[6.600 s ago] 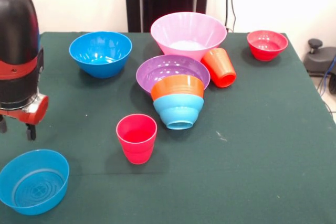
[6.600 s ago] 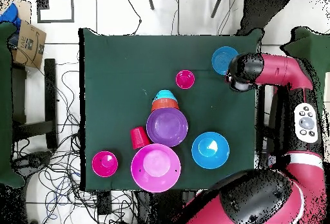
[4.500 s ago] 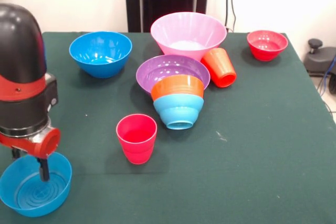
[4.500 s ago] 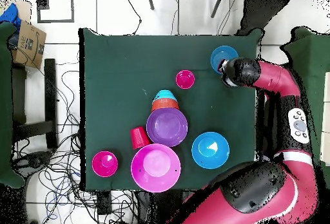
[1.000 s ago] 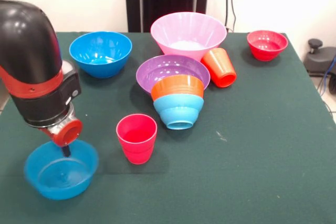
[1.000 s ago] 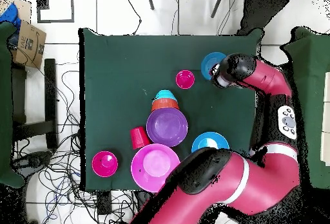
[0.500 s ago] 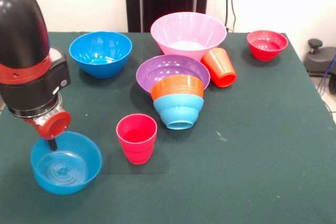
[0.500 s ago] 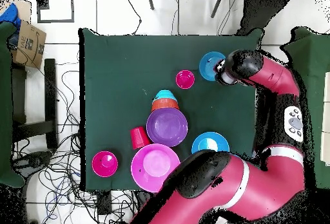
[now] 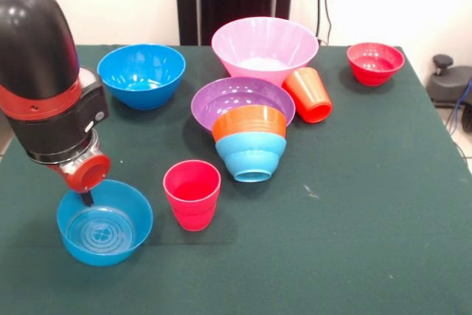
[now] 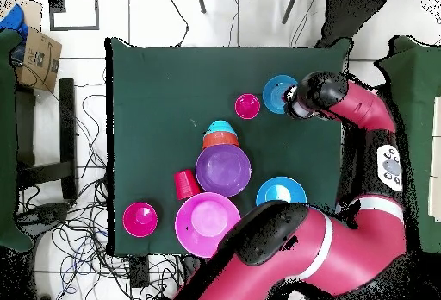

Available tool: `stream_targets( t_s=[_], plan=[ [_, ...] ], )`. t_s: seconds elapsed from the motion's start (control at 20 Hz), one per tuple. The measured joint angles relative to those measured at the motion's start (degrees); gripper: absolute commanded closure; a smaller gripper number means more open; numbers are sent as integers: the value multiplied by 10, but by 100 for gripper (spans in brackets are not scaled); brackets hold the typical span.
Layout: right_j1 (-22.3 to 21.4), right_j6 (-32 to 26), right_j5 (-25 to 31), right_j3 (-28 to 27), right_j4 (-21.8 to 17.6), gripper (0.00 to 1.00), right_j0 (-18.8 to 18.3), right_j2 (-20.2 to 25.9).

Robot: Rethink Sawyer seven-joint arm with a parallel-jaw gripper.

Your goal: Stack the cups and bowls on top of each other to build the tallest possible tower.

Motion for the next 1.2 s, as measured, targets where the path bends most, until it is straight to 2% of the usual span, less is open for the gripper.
stream_targets(
  t_s=[0.85, 1.2],
  plan=[
    [-28, 0, 0, 61, 47, 100, 0, 0],
    [-40, 0, 0, 69, 60, 100, 3, 0]
  ],
)
